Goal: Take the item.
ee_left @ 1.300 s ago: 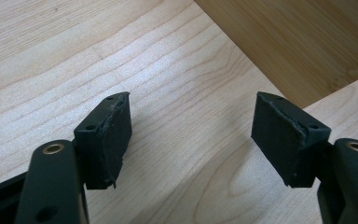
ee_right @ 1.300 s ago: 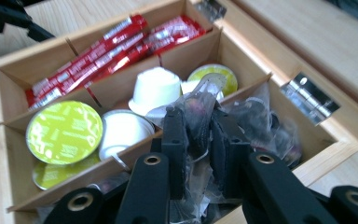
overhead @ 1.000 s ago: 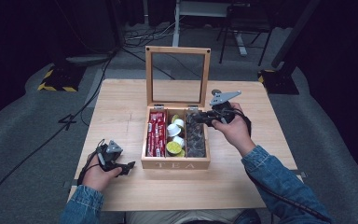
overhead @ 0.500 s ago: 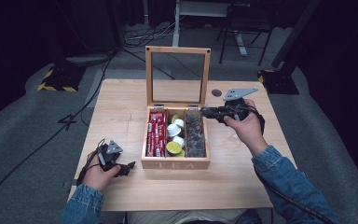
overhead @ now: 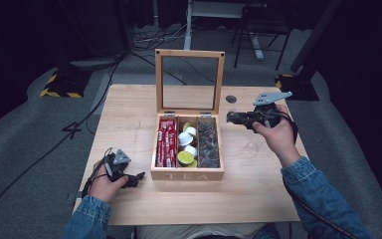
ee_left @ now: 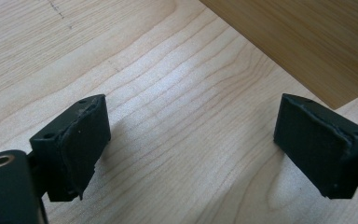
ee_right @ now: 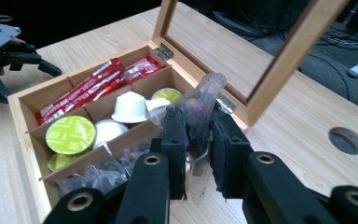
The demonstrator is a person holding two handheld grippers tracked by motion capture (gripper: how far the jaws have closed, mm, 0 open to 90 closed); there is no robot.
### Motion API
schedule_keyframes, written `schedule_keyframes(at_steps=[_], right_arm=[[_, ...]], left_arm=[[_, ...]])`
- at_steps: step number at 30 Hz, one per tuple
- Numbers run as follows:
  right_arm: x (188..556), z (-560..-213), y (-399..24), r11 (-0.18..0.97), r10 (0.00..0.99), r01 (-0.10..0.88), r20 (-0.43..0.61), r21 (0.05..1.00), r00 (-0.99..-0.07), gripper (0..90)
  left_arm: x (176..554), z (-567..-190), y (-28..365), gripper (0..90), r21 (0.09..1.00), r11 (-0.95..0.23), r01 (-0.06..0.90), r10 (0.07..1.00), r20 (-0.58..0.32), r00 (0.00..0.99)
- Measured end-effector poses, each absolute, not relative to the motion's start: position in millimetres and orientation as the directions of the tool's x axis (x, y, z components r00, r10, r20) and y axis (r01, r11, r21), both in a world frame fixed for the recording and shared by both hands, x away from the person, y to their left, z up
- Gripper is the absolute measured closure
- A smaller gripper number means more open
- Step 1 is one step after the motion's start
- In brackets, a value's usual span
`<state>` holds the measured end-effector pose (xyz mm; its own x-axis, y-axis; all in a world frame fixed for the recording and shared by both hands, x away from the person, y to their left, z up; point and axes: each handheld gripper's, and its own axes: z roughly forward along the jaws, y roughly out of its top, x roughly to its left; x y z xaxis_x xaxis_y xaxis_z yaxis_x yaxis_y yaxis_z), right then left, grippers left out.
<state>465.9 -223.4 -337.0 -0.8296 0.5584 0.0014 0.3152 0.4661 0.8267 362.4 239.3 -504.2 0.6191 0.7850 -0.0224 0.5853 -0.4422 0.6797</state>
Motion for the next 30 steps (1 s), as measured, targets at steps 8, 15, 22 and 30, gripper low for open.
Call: schedule_keyframes(at_steps=[8, 15, 22, 30], right_arm=[[467.3, -333.6, -245.1, 0.469, 0.600, 0.341, -0.010, 0.815, -0.800, 76.6], [470.5, -332.4, -262.3, 0.475, 0.641, 0.383, -0.012, 0.792, -0.767, 76.6], [472.1, -335.1, -275.6, 0.504, 0.670, 0.408, -0.046, 0.761, -0.741, 76.6], [472.0, -345.0, -292.2, 0.490, 0.701, 0.449, -0.032, 0.747, -0.713, 76.6]], left_arm=[[362.4, -504.2, 239.3, 10.3, 0.680, -0.442, 0.585, 0.785, -0.022, 0.619], [362.7, -504.3, 238.8, 10.0, 0.679, -0.441, 0.587, 0.787, -0.023, 0.617], [362.7, -504.3, 238.8, 10.0, 0.680, -0.441, 0.587, 0.787, -0.023, 0.617], [362.7, -504.3, 238.8, 10.0, 0.680, -0.441, 0.587, 0.787, -0.023, 0.617]])
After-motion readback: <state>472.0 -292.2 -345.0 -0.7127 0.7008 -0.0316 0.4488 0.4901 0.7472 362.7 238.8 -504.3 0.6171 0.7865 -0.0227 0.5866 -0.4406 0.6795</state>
